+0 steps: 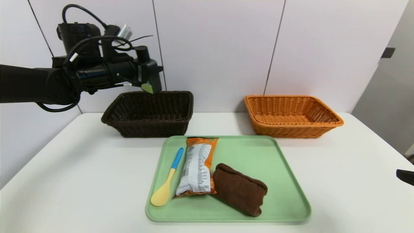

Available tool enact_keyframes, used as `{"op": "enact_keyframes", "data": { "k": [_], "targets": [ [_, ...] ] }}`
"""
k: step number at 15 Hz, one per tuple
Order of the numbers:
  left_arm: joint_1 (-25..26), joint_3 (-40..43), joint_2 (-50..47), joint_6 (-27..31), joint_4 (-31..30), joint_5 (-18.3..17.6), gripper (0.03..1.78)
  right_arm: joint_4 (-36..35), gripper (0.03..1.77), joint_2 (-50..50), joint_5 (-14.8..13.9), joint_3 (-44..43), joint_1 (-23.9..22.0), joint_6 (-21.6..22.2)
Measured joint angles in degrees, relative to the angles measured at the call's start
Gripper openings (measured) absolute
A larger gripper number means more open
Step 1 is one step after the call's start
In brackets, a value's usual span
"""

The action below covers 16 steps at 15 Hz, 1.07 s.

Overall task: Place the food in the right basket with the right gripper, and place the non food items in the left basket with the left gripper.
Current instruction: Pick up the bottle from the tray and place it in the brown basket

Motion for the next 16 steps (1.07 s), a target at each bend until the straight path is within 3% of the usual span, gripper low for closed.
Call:
{"op": "enact_keyframes", "data": {
  "k": [5,16],
  "targets": [
    [7.08,-0.48,4.16,2.01,0.07,0.05,1.12,0.10,1.70,0.72,0.09,-0.41,0.23,-0.11],
    [7.84,-0.37,12.95,1.79,-4.14,-0.17,1.12,0.16,1.70,1.79,0.22,-0.83,-0.57,-0.28]
  ]
}}
